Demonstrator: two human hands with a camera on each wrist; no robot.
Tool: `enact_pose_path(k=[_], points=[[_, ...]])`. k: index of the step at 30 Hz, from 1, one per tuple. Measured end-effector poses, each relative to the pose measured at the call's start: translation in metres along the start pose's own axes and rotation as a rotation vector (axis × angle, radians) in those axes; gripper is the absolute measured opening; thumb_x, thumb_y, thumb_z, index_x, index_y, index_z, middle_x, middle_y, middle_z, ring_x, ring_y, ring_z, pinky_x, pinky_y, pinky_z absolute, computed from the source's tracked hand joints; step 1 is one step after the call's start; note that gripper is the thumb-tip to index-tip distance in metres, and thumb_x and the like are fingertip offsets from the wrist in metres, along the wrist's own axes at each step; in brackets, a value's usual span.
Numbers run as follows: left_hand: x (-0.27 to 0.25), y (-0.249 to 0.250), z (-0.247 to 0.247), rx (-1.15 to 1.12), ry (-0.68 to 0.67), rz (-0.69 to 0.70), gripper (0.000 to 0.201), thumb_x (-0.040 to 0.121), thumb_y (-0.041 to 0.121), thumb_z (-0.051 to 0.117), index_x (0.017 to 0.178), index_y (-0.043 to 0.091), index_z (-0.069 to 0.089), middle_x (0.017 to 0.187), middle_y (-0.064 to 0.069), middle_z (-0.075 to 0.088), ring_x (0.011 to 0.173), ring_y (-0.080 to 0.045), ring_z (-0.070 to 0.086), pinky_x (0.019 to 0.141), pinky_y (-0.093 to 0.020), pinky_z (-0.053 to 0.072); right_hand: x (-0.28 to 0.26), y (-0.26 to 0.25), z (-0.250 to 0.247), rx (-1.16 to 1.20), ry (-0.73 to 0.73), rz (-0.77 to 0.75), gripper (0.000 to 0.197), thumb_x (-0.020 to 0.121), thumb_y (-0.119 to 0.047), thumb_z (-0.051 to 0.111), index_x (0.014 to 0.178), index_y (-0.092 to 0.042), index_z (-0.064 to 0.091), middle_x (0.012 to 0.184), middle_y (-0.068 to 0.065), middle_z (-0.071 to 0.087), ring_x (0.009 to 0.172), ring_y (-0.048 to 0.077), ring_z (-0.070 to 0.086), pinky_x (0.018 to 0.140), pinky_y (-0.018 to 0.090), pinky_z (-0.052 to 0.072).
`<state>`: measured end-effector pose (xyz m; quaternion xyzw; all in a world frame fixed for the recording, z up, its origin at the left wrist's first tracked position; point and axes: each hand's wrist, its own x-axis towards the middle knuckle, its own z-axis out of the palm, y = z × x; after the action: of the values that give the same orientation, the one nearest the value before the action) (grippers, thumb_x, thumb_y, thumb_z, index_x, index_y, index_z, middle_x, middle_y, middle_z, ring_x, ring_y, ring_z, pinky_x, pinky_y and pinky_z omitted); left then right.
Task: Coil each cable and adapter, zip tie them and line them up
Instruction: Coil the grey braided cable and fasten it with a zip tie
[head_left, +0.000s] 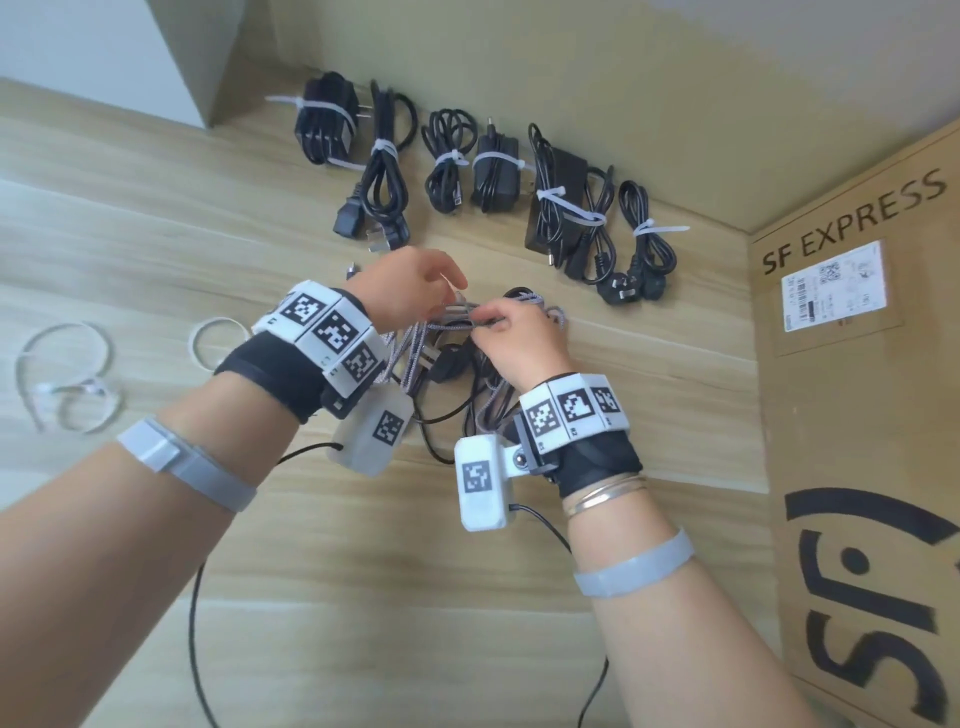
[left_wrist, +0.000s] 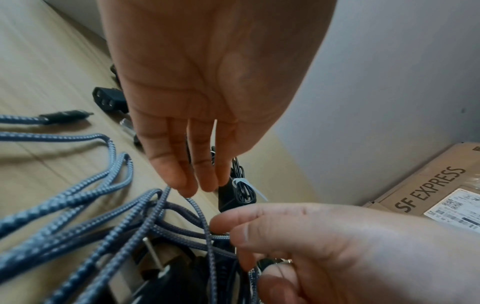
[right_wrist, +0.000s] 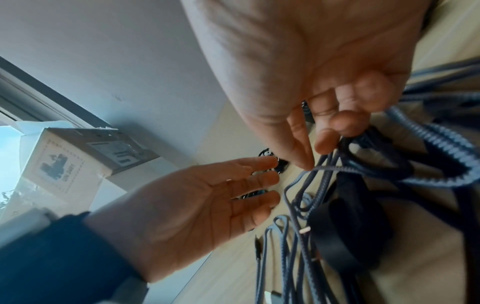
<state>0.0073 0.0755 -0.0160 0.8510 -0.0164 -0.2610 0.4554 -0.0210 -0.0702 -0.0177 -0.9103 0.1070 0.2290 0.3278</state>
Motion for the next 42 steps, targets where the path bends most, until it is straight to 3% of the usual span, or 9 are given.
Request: enact_pose_path(k=[4,9,17,23,28,30,33,38,42], points=[[-0.004,-0.012,-0.003,0.077,-0.005,-0.025,0.026,0.092,0.007,0.039,0.102,0.015,0.062,0.094,-0.007,0.065,0.075,-0.019,0.062,0.080,-0.034,0.053,-0.001,-0.006,0.009,-0.085,-0.078,-0.008,0.030,0.084,-0.013,0.056,0.109,-0.025,0.067,0.081,-0.006,0.059,0.085,0.016,0.056,0.076,0.022,0.042],[-0.006,-0.028,-0.011,0.141,0.096,-0.096,0.025,0.090,0.005,0.041,0.101,0.016,0.060,0.098,-0.005,0.056,0.079,-0.020,0.054,0.074,-0.031,0.045,-0.002,-0.006,0.012,-0.300,-0.151,0.001,0.035,0.086,-0.013,0.053,0.114,-0.028,0.065,0.125,-0.002,0.059,0.113,0.022,0.055,0.092,0.026,0.042],[-0.006,-0.040,-0.014,0.227,0.221,-0.357,0.039,0.090,0.020,0.050,0.123,0.004,0.037,0.126,-0.021,0.038,0.102,-0.040,0.052,0.089,-0.044,0.045,0.000,-0.013,0.015,-0.345,-0.119,0.073,0.026,0.091,-0.021,0.044,0.100,-0.023,0.068,0.107,0.006,0.067,0.100,0.028,0.060,0.084,0.030,0.048],[-0.007,-0.048,-0.011,0.245,0.202,-0.389,0.045,0.089,0.021,0.053,0.126,0.003,0.033,0.125,-0.022,0.041,0.106,-0.039,0.050,0.088,-0.043,0.042,-0.004,-0.012,0.013,-0.330,-0.118,0.053,0.020,0.089,-0.022,0.047,0.088,-0.024,0.067,0.095,0.005,0.068,0.093,0.027,0.062,0.076,0.028,0.048],[-0.004,-0.050,-0.012,0.258,0.155,-0.338,0.040,0.089,0.015,0.049,0.125,0.004,0.033,0.111,-0.019,0.056,0.096,-0.034,0.055,0.081,-0.044,0.047,-0.004,-0.011,0.013,-0.299,-0.154,0.045,0.033,0.086,-0.052,0.056,0.083,-0.021,0.068,0.097,0.001,0.069,0.095,0.023,0.060,0.080,0.030,0.046],[-0.004,-0.048,-0.008,0.232,0.161,-0.283,0.037,0.090,0.020,0.048,0.123,0.007,0.035,0.107,-0.016,0.056,0.086,-0.031,0.055,0.073,-0.039,0.046,-0.002,-0.010,0.013,-0.279,-0.136,0.044,0.038,0.084,-0.054,0.059,0.089,-0.017,0.066,0.096,0.001,0.066,0.095,0.022,0.059,0.080,0.032,0.047],[-0.004,-0.046,-0.002,0.235,0.198,-0.276,0.035,0.092,0.030,0.046,0.121,0.011,0.038,0.115,-0.016,0.047,0.090,-0.033,0.055,0.080,-0.042,0.049,-0.002,-0.009,0.013,-0.255,-0.055,0.043,0.035,0.084,-0.047,0.062,0.099,-0.018,0.051,0.094,-0.003,0.055,0.090,0.021,0.052,0.071,0.030,0.038],[0.000,-0.052,-0.005,0.269,0.247,-0.406,0.043,0.089,0.009,0.052,0.127,0.000,0.035,0.128,-0.021,0.037,0.109,-0.038,0.050,0.094,-0.043,0.044,-0.002,-0.010,0.011,-0.210,0.000,0.067,0.046,0.083,-0.039,0.066,0.112,-0.015,0.041,0.096,-0.001,0.047,0.086,0.022,0.047,0.069,0.029,0.033],[0.004,-0.055,-0.009,0.337,0.217,-0.385,0.034,0.090,0.012,0.051,0.120,-0.002,0.050,0.127,-0.020,0.042,0.108,-0.036,0.051,0.095,-0.041,0.042,0.000,-0.009,0.010,-0.228,-0.050,0.066,0.046,0.085,-0.041,0.063,0.118,-0.017,0.042,0.104,0.001,0.053,0.089,0.020,0.046,0.072,0.029,0.035]])
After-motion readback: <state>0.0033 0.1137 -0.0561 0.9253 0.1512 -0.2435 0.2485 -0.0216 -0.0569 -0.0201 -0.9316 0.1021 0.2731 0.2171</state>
